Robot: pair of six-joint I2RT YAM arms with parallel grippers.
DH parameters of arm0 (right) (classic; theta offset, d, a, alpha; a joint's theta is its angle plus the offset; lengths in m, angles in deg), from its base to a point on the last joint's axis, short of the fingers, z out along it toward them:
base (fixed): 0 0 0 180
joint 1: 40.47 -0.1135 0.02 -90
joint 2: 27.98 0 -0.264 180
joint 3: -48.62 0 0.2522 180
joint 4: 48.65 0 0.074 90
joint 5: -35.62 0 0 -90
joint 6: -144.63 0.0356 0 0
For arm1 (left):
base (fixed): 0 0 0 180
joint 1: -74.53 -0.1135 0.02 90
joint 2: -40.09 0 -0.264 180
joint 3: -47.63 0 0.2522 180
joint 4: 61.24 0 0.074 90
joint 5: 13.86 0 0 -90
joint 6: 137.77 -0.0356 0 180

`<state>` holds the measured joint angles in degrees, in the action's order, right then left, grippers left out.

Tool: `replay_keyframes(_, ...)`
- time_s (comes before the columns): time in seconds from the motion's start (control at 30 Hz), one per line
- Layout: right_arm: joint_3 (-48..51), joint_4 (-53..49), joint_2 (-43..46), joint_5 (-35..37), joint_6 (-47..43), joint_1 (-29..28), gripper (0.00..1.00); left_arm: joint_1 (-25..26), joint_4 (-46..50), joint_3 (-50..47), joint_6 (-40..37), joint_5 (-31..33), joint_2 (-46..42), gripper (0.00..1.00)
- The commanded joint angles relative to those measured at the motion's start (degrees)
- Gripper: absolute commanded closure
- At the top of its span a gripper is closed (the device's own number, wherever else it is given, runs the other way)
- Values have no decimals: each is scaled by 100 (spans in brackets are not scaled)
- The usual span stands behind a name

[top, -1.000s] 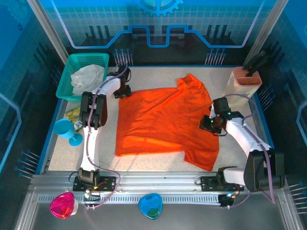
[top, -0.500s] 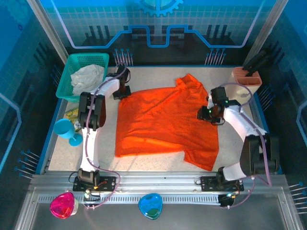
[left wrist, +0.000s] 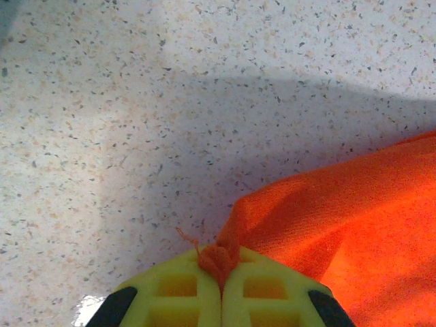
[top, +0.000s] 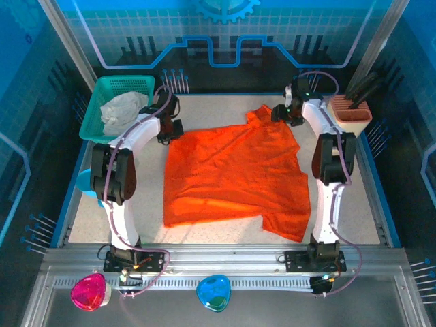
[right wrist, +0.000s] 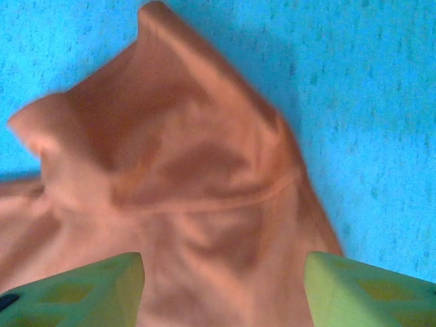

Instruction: Fold and stack the t-shirts

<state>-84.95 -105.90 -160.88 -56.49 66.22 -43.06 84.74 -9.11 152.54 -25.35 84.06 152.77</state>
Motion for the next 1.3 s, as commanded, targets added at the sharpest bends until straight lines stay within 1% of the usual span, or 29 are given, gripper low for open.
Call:
replay_keyframes(0.0,-1358,-1221,-965,256,-512,35,36,58,-37,-95,82,-151,-39,100)
replay_keyframes(0.1,-2355,-1652,-1648,411,-725,55,36,102,2,-21,63,-138,41,100)
replay_keyframes(0.13,-2521,-1716,-1777,403,-746,65,36,118,4,-4,55,-134,59,100)
replay_keyframes(0.27,-2705,-1708,-2066,324,-730,83,37,154,30,43,32,-117,96,100)
replay_keyframes(0.33,-2697,-1712,-2121,291,-678,83,42,156,38,52,18,-98,96,100)
replay_keyframes(0.37,-2681,-1728,-2131,290,-645,83,49,156,39,41,20,-90,96,100)
replay_keyframes(0.4,-2639,-1725,-2113,296,-611,83,58,156,43,36,20,-89,96,100)
replay_keyframes(0.43,-2578,-1720,-2064,299,-575,83,71,156,39,26,26,-83,89,100)
replay_keyframes(0.47,-2456,-1688,-1968,329,-505,88,86,156,39,17,28,-79,87,100)
replay_keyframes(0.5,-2253,-1623,-1817,331,-430,92,96,156,39,-4,37,-80,79,100)
replay_keyframes(0.53,-1991,-1524,-1606,319,-359,92,100,156,35,-23,35,-80,65,100)
replay_keyframes(0.7,-99,-719,-294,148,181,83,100,156,-35,-174,44,-17,-52,100)
replay_keyframes(0.87,1875,-35,895,141,1132,39,99,156,-73,-262,35,26,-89,100)
replay_keyframes(0.93,2550,237,1245,229,1434,-8,85,156,-105,-299,44,17,-97,100)
replay_keyframes(1.0,3002,456,1528,259,1571,-46,75,156,-121,-326,36,-5,-89,100)
replay_keyframes(1.03,3119,525,1658,335,1564,-82,67,154,-121,-325,35,-10,-73,100)
replay_keyframes(1.07,3124,515,1748,489,1485,-99,62,156,-112,-320,31,-16,-63,100)
replay_keyframes(1.13,2805,302,1773,896,1213,-134,52,156,-101,-300,11,-34,-51,100)
replay_keyframes(1.17,2557,170,1732,1060,999,-144,49,156,-93,-296,1,-36,-53,100)
replay_keyframes(1.27,1918,100,1525,1344,227,-174,43,160,-101,-304,14,-28,-71,100)
